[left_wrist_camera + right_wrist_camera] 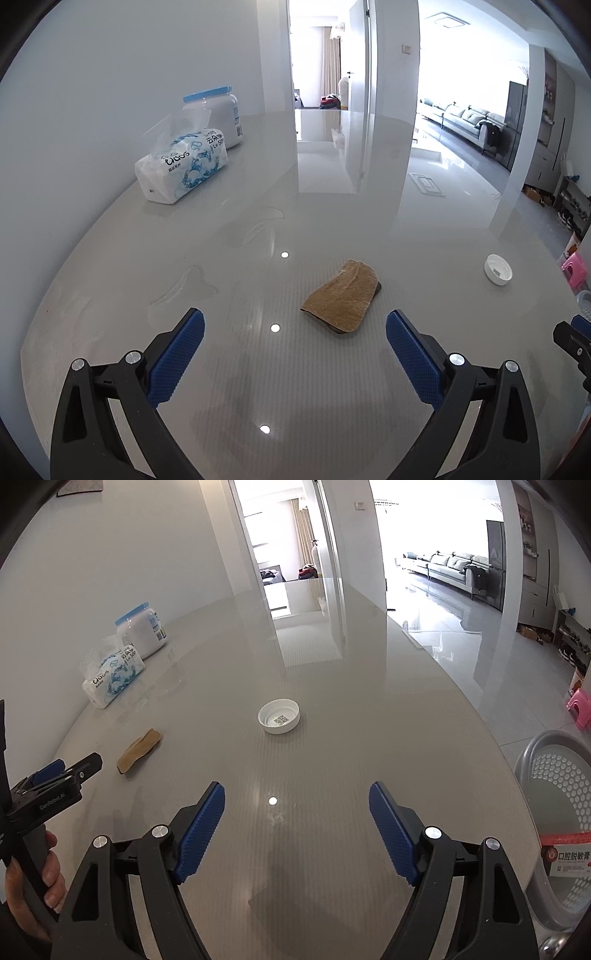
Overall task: Collect trash
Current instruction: 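Withdraw both grippers from the basket toward the brown paper scrap and white lid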
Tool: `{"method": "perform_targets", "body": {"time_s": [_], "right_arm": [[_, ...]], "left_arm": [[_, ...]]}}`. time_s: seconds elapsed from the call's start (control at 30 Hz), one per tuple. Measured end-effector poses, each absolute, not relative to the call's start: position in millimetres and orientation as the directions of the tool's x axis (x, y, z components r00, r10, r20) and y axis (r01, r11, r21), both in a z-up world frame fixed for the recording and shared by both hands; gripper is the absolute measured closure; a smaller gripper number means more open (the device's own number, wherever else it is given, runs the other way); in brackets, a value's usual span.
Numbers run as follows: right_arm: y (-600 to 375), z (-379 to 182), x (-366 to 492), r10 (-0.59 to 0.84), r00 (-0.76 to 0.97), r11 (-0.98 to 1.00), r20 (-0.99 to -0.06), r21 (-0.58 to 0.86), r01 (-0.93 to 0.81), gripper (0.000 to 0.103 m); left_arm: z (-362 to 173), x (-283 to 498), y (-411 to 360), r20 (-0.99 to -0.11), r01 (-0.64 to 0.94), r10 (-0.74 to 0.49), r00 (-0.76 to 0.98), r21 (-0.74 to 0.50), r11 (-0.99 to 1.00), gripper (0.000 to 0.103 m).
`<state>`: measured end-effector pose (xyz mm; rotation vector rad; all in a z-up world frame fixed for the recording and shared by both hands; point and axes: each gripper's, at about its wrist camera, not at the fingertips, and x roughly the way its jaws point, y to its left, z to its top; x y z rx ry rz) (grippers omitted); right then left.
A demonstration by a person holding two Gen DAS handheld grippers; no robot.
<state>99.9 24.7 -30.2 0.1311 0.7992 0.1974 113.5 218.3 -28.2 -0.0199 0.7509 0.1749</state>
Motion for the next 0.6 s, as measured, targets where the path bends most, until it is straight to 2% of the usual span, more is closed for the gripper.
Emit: {"method": "perform_targets", "body": {"time_s": [0.6], "right_arm": [[58.6, -43.2, 175.4, 0.18, 0.627, 0.983, -0.758, 0.11, -0.148, 0.026]], "left_arm": [[-34.6, 133.3, 218.3, -0.699, -0.163, 0.153, 0.698, 0.053, 0.985, 0.006]]}}
